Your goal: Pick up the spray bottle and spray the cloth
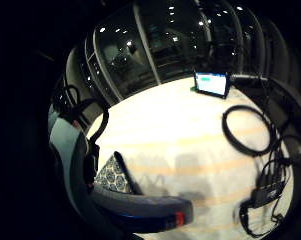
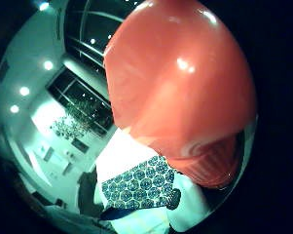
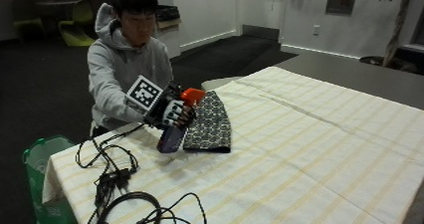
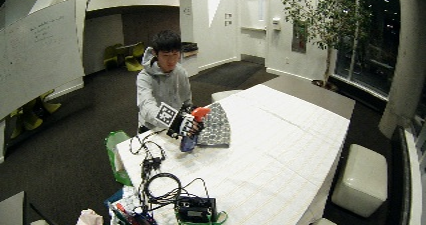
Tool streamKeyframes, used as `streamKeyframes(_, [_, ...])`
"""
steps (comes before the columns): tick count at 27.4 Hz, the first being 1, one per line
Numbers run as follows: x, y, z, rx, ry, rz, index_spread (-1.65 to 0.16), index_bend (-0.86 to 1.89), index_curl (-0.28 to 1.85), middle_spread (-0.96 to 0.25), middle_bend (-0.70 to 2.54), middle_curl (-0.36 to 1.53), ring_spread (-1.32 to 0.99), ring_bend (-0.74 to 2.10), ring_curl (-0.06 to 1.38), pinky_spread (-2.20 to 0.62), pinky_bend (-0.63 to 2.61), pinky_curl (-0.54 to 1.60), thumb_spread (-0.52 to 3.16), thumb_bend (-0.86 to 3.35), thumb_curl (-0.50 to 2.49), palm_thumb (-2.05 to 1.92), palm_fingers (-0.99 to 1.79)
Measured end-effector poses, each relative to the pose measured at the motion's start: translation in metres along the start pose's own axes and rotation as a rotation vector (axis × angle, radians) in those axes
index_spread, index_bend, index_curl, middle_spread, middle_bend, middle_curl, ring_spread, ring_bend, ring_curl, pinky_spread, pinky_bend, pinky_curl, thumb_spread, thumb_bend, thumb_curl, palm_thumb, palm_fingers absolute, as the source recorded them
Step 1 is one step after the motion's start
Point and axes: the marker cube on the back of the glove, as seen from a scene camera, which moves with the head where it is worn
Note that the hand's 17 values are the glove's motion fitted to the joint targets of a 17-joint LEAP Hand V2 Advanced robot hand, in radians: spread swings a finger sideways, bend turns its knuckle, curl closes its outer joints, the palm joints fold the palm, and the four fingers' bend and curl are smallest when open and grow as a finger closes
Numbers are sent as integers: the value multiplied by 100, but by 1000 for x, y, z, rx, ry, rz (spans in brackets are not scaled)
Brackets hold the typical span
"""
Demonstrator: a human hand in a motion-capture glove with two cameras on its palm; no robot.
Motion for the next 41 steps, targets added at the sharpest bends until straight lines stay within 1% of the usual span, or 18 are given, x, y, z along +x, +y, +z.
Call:
streamKeyframes(3, [-23, -6, -9, -28, 59, -119, -20, 42, 48, -10, 62, 50, -16, 69, 45, -24, 53, 45, 12, -3, 64, 106, 140])
streamKeyframes(9, [-81, -31, -29, -94, 234, -414, -20, 44, 51, -10, 63, 51, -16, 70, 46, -24, 55, 47, 7, -3, 65, 105, 139])
streamKeyframes(12, [-102, -39, -34, -127, 302, -503, -20, 44, 52, -10, 63, 51, -16, 71, 47, -24, 55, 48, 5, -3, 66, 105, 139])
streamKeyframes(15, [-114, -30, -25, -202, 347, -565, -19, 45, 53, -10, 64, 51, -15, 71, 47, -24, 56, 48, 3, -3, 67, 105, 138])
streamKeyframes(21, [-114, 18, 15, -393, 384, -639, -19, 45, 54, -10, 65, 52, -15, 72, 48, -24, 56, 49, 1, -3, 68, 104, 138])
streamKeyframes(26, [-113, 40, 32, -462, 411, -658, -18, 45, 55, -9, 65, 52, -15, 72, 48, -23, 55, 50, 0, -3, 68, 104, 138])
streamKeyframes(29, [-117, 36, 28, -462, 411, -661, -18, 45, 56, -9, 65, 52, -15, 72, 48, -24, 55, 50, -1, -3, 69, 104, 138])
streamKeyframes(37, [-139, 0, -1, -410, 449, -662, -18, 45, 57, -9, 66, 52, -14, 72, 48, -23, 55, 51, -2, -3, 70, 104, 137])
streamKeyframes(41, [-145, -6, -3, -404, 464, -673, -18, 45, 57, -9, 66, 52, -14, 72, 48, -23, 55, 51, -2, -3, 70, 104, 138])
